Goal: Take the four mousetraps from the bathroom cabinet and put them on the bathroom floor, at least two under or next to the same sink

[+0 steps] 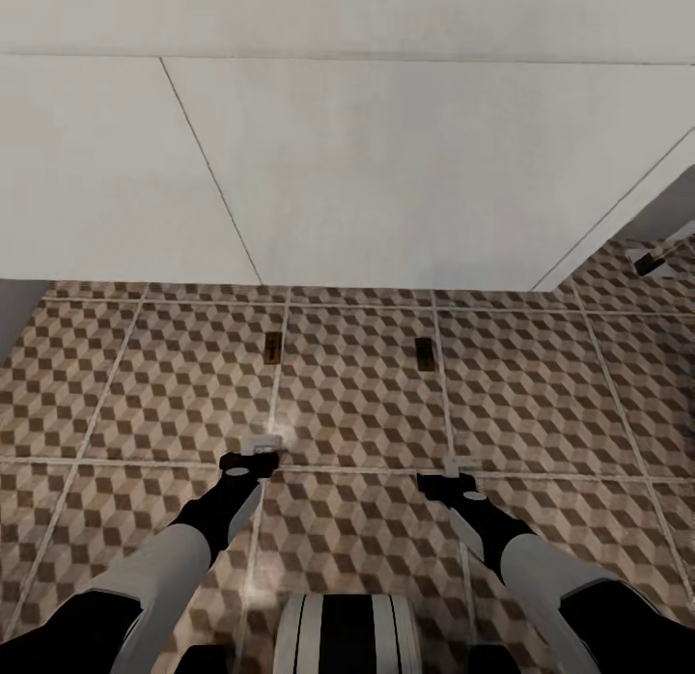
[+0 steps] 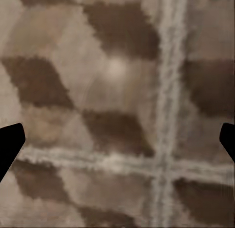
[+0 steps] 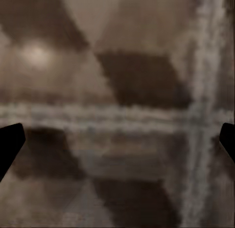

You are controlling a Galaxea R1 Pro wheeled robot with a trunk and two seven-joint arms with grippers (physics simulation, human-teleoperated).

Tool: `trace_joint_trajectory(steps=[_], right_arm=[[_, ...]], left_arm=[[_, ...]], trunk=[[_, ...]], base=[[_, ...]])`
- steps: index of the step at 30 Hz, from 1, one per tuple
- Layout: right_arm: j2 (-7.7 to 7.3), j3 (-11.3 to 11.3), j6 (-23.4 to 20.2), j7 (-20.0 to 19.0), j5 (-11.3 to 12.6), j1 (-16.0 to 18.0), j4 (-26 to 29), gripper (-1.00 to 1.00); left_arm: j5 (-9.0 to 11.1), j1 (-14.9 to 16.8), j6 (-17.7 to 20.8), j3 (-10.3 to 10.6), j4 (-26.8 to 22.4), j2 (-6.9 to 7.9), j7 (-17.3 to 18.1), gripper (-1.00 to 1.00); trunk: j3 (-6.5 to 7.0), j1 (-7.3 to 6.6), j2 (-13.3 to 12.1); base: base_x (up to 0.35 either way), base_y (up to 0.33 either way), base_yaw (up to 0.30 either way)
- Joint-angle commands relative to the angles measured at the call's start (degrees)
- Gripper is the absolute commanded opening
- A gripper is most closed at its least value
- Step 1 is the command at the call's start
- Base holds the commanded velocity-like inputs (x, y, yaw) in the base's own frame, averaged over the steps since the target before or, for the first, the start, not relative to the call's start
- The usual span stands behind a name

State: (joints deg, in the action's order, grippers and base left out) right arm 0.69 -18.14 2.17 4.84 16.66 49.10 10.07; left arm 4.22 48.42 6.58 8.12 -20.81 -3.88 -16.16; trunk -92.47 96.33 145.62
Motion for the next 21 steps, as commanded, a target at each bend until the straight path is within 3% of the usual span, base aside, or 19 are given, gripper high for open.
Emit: trace_joint_trajectory(steps=[1, 21], right_arm=[[0.0, -0.49, 0.23, 0.25, 0.58, 0.03, -0.05, 1.0], [0.01, -0.49, 1.67, 0.25, 0.6, 0.03, -0.05, 1.0]], left_arm=[[0.44, 0.0, 0.32, 0.49, -0.11, 0.06, -0.3, 1.0], [0.47, 0.0, 0.36, 0.43, -0.11, 0.0, 0.24, 1.0]], trunk=[[-0.03, -0.05, 0.01], [-0.03, -0.05, 0.01]], base=[[-0.346, 0.0, 0.0], [-0.346, 0.0, 0.0]])
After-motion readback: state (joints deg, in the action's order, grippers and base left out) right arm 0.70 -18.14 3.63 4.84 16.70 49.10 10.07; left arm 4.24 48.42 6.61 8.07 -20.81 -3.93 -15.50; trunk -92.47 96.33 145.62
